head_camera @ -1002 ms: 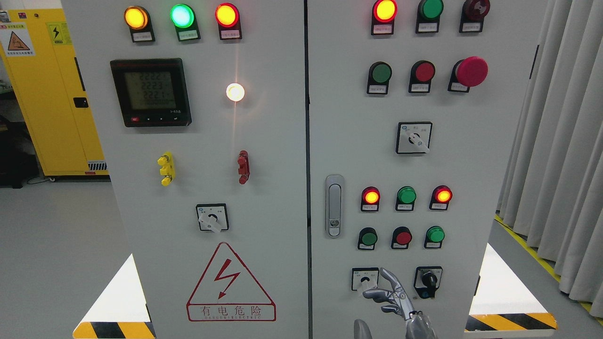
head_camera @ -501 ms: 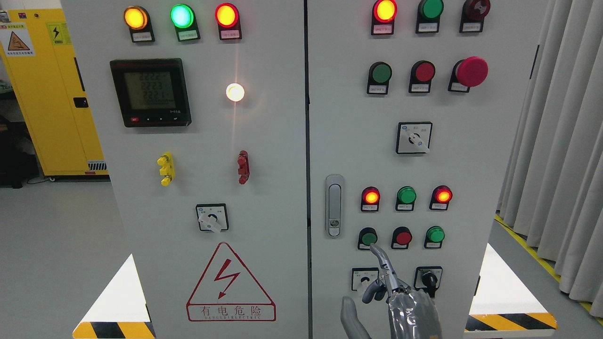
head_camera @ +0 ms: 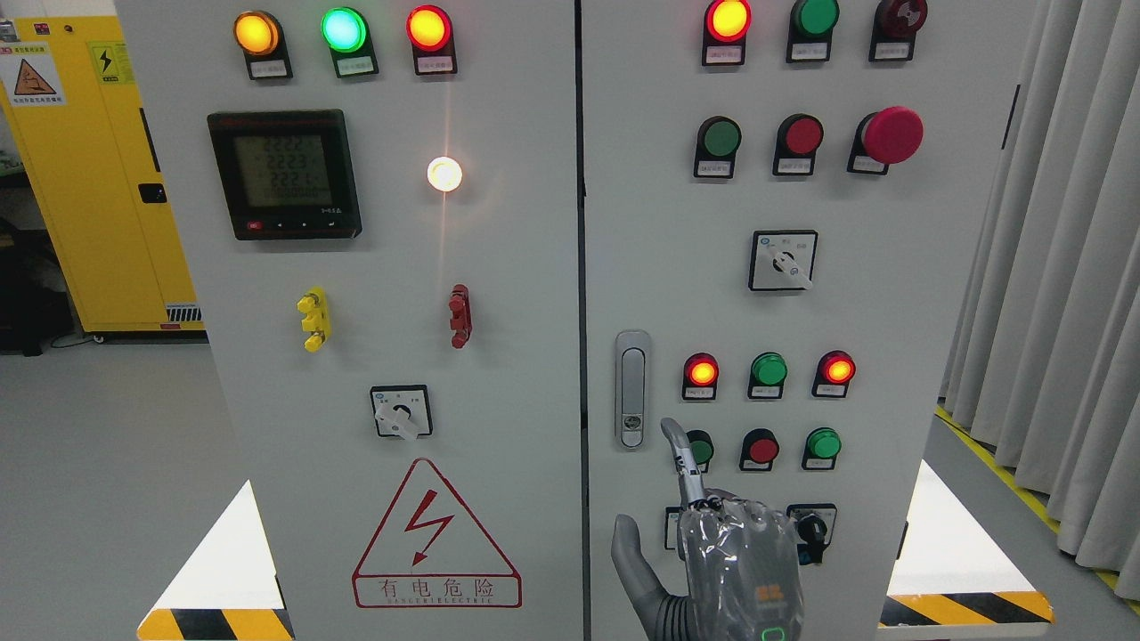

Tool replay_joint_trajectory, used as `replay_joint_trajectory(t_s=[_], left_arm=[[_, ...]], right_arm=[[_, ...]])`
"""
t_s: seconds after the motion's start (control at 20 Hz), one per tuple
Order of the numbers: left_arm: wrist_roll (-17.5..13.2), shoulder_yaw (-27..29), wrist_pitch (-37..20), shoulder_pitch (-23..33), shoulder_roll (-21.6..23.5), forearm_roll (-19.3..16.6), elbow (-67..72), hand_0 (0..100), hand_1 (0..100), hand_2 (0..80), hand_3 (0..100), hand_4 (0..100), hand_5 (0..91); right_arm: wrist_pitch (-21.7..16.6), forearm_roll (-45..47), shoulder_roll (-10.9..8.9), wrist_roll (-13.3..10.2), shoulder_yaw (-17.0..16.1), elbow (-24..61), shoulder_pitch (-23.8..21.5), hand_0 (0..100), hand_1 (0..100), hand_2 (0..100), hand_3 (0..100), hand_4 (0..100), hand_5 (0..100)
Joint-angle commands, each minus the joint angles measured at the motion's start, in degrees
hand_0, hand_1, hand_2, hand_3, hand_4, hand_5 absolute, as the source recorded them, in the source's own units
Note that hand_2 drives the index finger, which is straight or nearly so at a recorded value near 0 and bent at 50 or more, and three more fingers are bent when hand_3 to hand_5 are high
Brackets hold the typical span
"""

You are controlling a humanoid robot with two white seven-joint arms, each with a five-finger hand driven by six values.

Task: Release door handle
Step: 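Close the right hand's fingers around the silver door handle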

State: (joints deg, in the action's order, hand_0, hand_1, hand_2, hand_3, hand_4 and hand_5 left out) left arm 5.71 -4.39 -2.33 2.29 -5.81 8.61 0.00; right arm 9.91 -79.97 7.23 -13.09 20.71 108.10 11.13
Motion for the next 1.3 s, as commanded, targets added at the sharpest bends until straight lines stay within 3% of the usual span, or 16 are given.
replay_joint_trajectory(t_s=[0.0,0.3,0.85,1.25], left_arm=[[0.01,0.00,0.05,0.00,0.01,0.00,-0.88,12,56,0.0,0,0,0.0],[0.01,0.00,0.05,0.00,0.01,0.00,-0.88,12,56,0.0,0,0,0.0],[0.01,0.00,0.05,0.00,0.01,0.00,-0.88,12,56,0.0,0,0,0.0],[0.01,0.00,0.05,0.00,0.01,0.00,-0.88,12,56,0.0,0,0,0.0]], right_arm=[[0.11,-6.33,0.24,-0.44,2.75,-7.64,2.32,61,39,0,100,100,100],[0.63,-8.79,0.33,-0.44,2.32,-10.01,3.10,61,39,0,100,100,100],[5.28,-8.71,0.50,0.17,1.70,-12.74,5.22,61,39,1,100,100,100],[5.55,-8.71,0.50,0.26,1.00,-13.00,6.01,61,39,2,100,100,100]])
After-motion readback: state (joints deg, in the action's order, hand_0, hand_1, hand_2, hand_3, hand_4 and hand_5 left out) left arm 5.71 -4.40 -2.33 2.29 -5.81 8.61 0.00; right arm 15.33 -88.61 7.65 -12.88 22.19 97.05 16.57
